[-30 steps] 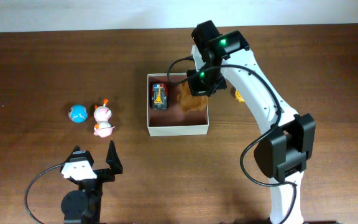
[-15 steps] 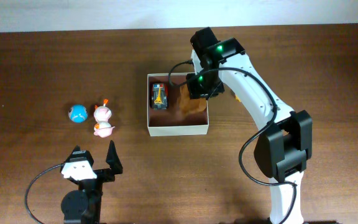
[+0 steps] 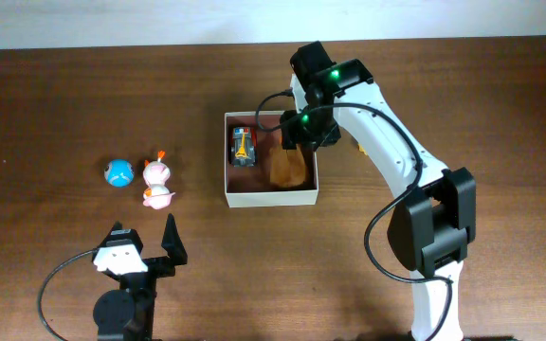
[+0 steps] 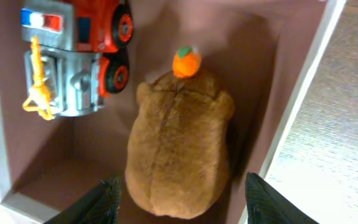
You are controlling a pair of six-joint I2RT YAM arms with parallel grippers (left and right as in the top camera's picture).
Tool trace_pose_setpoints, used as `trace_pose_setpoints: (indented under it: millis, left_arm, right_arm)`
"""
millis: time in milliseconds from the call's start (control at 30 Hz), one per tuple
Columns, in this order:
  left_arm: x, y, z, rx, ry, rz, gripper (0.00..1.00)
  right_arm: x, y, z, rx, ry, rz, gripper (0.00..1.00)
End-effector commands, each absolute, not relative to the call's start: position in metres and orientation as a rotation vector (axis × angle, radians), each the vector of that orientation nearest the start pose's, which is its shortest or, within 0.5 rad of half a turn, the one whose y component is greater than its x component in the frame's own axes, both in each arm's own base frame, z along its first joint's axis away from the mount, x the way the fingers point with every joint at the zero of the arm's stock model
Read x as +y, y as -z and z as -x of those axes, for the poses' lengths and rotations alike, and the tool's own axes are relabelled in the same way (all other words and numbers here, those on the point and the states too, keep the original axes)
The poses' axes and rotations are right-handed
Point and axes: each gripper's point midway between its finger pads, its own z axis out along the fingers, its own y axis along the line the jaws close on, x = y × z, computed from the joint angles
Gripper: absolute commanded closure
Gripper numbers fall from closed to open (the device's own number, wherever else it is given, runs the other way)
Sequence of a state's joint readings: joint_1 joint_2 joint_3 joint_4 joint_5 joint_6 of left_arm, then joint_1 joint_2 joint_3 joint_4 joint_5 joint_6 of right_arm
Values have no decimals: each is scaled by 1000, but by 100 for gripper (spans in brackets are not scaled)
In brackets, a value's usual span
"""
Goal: Pack container
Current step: 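Lower the bear into the box beside the truck and release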
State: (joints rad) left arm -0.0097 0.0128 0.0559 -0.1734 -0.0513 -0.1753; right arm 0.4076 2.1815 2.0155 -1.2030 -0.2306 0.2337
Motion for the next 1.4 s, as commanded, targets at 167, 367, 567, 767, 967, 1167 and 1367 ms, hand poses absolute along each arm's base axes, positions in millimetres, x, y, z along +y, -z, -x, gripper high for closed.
trace_pose_setpoints:
  millis: [167, 367, 567, 767, 967, 1167, 1367]
  left_arm:
    - [6, -155, -242, 1689, 87, 162, 0]
    - [6, -155, -242, 1689, 87, 162, 0]
    - [6, -155, -242, 1689, 87, 162, 0]
    - [6, -155, -242, 1689, 87, 162, 0]
    - [6, -155, -242, 1689, 87, 162, 0]
    - [6, -155, -242, 1689, 87, 162, 1]
    - [6, -155, -242, 1689, 87, 162, 0]
  right_arm:
    - [255, -150, -393, 2969, -609, 465, 41]
    - [265, -142, -359, 3048, -509, 603, 53]
    - [264, -126, -346, 3094, -356, 623, 90]
    - [256, -97, -337, 3154, -317, 619, 92]
    - [256, -82, -342, 3133, -310, 617, 92]
    - [255, -60, -346, 3116, -282, 607, 92]
    - [240, -40, -353, 3102, -147, 567, 92]
